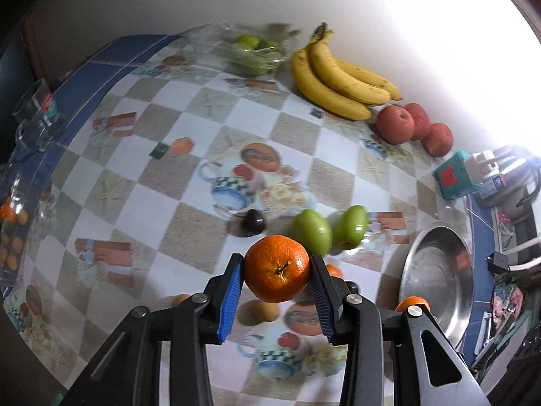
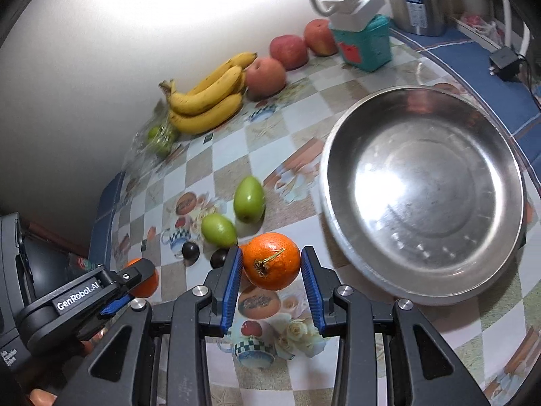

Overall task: Organize fruits
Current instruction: 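Carry the tangerine in the left tool over the steel basin while the right tool carries its tangerine there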

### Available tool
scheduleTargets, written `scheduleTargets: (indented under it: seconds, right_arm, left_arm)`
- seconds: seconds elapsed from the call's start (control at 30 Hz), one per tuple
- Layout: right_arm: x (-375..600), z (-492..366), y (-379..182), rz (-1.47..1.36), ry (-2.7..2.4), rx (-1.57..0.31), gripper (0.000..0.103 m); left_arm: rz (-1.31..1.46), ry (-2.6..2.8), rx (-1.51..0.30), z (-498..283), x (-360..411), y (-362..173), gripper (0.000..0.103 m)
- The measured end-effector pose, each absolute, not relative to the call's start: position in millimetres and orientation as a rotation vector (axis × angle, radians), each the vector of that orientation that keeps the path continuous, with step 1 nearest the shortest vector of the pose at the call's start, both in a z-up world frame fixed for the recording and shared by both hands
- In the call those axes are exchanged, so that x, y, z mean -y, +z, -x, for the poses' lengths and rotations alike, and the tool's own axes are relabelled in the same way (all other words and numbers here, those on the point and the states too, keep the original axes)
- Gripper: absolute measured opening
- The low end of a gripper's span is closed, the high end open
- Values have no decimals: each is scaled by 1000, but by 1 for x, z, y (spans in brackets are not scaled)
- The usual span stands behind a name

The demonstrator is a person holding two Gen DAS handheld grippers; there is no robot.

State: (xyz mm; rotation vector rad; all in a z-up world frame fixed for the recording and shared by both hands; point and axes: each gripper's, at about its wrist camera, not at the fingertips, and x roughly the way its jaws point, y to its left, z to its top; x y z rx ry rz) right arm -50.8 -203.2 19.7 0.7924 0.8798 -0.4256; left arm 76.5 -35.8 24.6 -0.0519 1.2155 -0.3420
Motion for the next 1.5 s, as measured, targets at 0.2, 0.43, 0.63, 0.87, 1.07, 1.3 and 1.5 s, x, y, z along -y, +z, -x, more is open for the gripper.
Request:
scheduleTargets:
  seconds: [0.2,0.43,0.63,0.87,1.07,1.3,1.5]
  right_arm:
    - [230,68,22,-853,-496,-836,37]
    - [258,86,25,-891,-589,-789,37]
    - [288,110,13,-978,-697,-771,37]
    - [313,136,8,-1000,-853,-739,37]
    - [329,151,7,-975,-958,-733,37]
    - [335,151,-4,-990,-974,-763,37]
    - [337,151,-10,-991,-982,-783,37]
  left_arm:
    - [19,-407,-1199,-67,71,29,42]
    - [-35,-484,-1199,-54,113,27,42]
    - [-73,-565,-1240,-41,149,18,42]
    - [-135,-651,-1241,-22,189,10,42]
    - [-199,-698,-1240,-9,219,-1,42]
    - [-244,-708,-1246,-4,238,-16,42]
    - [-265,-685,-1263,-8,243,-28,42]
